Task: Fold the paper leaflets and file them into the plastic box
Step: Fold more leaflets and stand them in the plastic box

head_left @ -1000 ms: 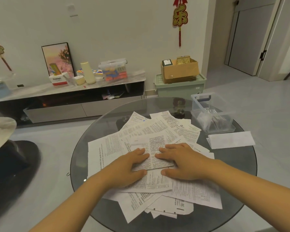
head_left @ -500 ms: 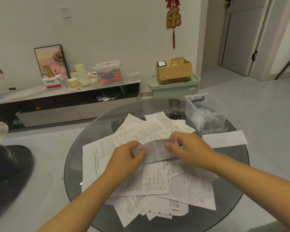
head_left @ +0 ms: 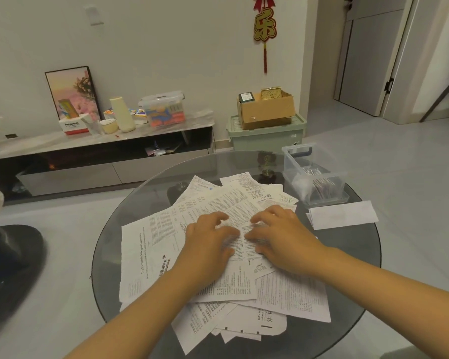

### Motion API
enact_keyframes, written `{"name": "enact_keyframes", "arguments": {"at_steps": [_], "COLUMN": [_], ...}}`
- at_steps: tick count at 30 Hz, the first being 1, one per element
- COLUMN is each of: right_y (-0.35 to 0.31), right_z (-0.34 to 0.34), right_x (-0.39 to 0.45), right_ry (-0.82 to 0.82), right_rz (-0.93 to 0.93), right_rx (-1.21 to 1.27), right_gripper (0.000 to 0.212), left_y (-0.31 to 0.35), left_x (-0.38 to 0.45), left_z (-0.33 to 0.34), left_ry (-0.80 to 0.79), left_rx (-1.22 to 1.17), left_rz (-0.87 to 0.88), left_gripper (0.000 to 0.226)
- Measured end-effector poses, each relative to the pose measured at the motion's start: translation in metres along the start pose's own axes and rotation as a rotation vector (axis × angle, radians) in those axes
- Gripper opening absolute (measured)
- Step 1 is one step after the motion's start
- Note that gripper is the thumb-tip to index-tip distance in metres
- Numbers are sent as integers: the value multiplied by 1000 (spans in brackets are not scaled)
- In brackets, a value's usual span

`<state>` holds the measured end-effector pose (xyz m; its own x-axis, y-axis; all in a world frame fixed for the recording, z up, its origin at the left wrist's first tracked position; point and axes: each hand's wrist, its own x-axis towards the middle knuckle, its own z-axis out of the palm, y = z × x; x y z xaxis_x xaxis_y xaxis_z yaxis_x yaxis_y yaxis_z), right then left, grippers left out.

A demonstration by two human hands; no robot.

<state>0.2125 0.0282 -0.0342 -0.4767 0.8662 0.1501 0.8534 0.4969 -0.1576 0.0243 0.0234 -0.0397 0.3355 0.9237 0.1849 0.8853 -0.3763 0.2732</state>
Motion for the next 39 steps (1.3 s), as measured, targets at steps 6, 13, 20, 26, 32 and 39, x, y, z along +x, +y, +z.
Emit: {"name": "enact_keyframes", "arguments": {"at_steps": [6, 13, 20, 26, 32, 39], "right_y": [3, 9, 10, 16, 12, 10], "right_z": [2, 0, 0, 7, 13, 15], "right_x": [-6, -8, -2, 8, 12, 13], "right_ry": [-142, -43, 22, 39, 24, 24], "right_rz": [-38, -72, 96, 338, 325, 289], "right_rx": [-13, 0, 194, 414, 280, 201], "right_gripper": [44, 33, 31, 17, 33, 36], "left_y": [-6, -14, -7, -3, -5, -2], "left_x": [-2, -3, 5, 16, 23, 27], "left_z": [1, -5, -5, -3, 4, 1], "left_ry": [-168, -138, -69, -21, -54, -69], "left_rx": [-16, -135, -201, -217, -185, -233], "left_rz": [64, 14, -138, -239, -325, -364], "left_gripper": [43, 27, 24, 18, 32, 24]}}
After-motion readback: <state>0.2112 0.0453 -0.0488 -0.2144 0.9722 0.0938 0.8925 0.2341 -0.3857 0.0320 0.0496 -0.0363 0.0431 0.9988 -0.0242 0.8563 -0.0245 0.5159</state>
